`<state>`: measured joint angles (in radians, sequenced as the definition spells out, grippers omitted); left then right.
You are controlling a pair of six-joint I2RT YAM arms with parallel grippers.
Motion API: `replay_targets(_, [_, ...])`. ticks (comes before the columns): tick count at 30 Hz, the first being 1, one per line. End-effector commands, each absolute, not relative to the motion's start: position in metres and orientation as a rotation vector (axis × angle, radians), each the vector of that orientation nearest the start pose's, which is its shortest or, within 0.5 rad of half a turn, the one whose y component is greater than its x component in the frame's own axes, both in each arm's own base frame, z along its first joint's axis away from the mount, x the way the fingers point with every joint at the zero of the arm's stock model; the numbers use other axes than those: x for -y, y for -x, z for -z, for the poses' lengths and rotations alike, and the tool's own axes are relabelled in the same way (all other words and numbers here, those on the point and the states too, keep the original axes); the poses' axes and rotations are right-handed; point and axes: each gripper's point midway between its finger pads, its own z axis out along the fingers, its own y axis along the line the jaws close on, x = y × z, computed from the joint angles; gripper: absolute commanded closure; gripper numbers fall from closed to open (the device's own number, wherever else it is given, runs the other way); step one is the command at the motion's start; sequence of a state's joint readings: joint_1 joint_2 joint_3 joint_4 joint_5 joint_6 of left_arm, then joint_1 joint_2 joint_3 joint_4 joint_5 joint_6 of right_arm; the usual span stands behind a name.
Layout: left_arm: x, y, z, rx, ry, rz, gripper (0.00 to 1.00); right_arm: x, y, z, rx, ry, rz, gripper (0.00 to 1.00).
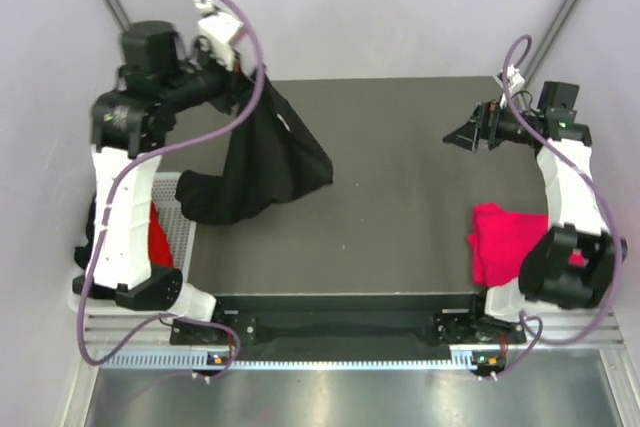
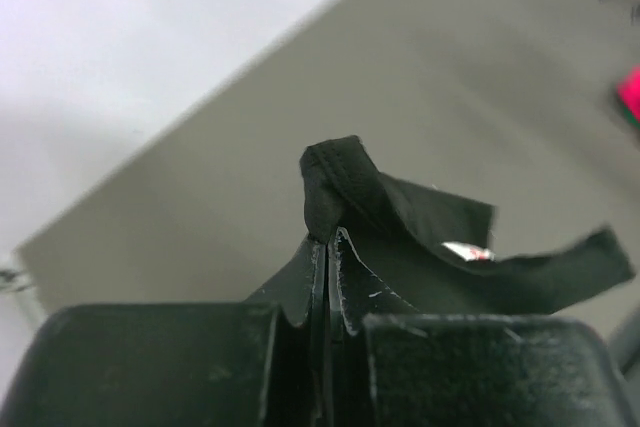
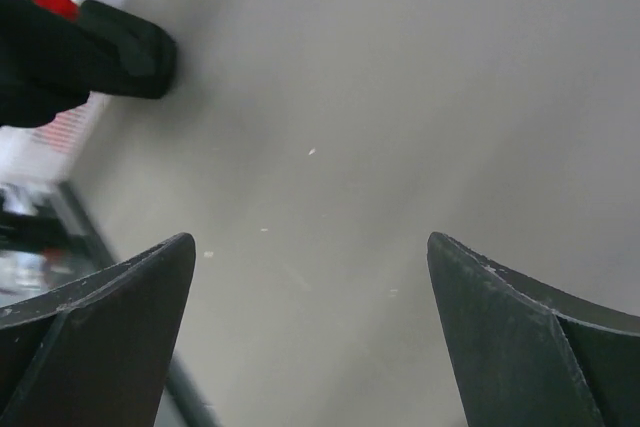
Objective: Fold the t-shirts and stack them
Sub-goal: Move the tshirt to the center of the board
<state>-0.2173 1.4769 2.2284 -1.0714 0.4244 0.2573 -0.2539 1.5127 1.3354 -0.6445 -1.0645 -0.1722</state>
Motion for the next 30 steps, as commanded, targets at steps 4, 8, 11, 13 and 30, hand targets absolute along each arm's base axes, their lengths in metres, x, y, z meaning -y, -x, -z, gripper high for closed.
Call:
replay_targets(4, [0.205,-0.312,-0.399,-1.854,-1.018,0.471,1.0,-0.069,-0.325,-0.341,-1.703,0.686,-0.504,0.0])
replay_targets(8, [0.255,-0.319,-0.395,-1.812,-1.127,0.44,1.0,-0.066,-0.301,-0.382,-1.53,0.557,-0.393,0.0])
replay_targets(11, [0.28,-0.332,-0.404,-1.752,-1.144,0.343,1.0,-0.072,-0.301,-0.368,-1.634,0.539,-0.5,0.0])
replay_targets(13, [0.291,-0.339,-0.414,-1.715,-1.128,0.317,1.0,-0.08,-0.304,-0.352,-1.709,0.563,-0.613,0.0])
replay_targets(30, [0.376,-0.374,-0.42,-1.569,-1.094,0.227,1.0,-0.075,-0.293,-0.332,-1.665,0.702,-0.462,0.0])
